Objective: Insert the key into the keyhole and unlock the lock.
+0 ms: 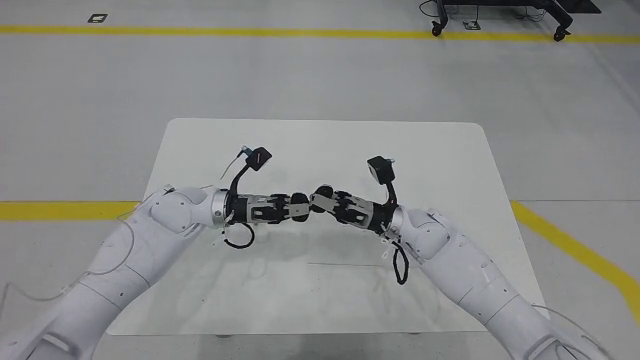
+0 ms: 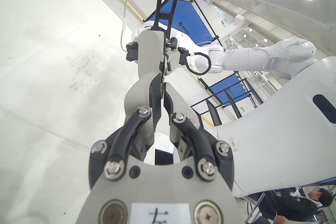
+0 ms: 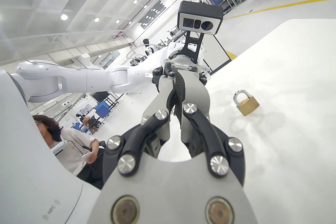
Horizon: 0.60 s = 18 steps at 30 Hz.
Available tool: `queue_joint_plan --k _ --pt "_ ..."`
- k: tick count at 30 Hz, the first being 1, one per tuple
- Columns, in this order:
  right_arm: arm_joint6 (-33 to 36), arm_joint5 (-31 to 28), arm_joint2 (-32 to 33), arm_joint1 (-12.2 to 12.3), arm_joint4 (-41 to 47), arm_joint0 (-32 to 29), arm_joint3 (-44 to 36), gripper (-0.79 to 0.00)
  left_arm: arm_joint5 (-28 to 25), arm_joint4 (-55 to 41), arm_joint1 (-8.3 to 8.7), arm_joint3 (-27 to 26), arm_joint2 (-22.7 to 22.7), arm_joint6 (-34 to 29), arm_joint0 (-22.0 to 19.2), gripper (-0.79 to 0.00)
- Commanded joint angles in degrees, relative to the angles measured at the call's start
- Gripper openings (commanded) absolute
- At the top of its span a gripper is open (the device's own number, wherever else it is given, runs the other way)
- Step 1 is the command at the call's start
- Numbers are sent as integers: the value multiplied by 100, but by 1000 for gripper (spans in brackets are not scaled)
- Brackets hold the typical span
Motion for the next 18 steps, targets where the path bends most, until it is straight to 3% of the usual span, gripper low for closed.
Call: queue_joint_plan --k 1,12,13,14,15,18 --pt "-11 0 12 -7 -29 -7 -5 -785 -30 34 18 36 52 30 -39 -785" --pt "2 -53 129 -6 -130 -116 -43 -785 -216 -84 102 157 156 216 -128 -785" --pt "10 -40 140 -4 -141 -125 -45 -760 -223 -91 110 146 168 223 -131 -785" --pt "16 -33 148 -4 -145 -133 -57 -634 -232 -99 118 139 179 232 -132 -785" --pt "25 -27 154 -4 -150 -141 -66 -576 -241 -108 126 136 189 241 -133 -785" --pt "42 -5 168 -6 -157 -165 -103 -440 -264 -181 144 129 216 265 -132 -785"
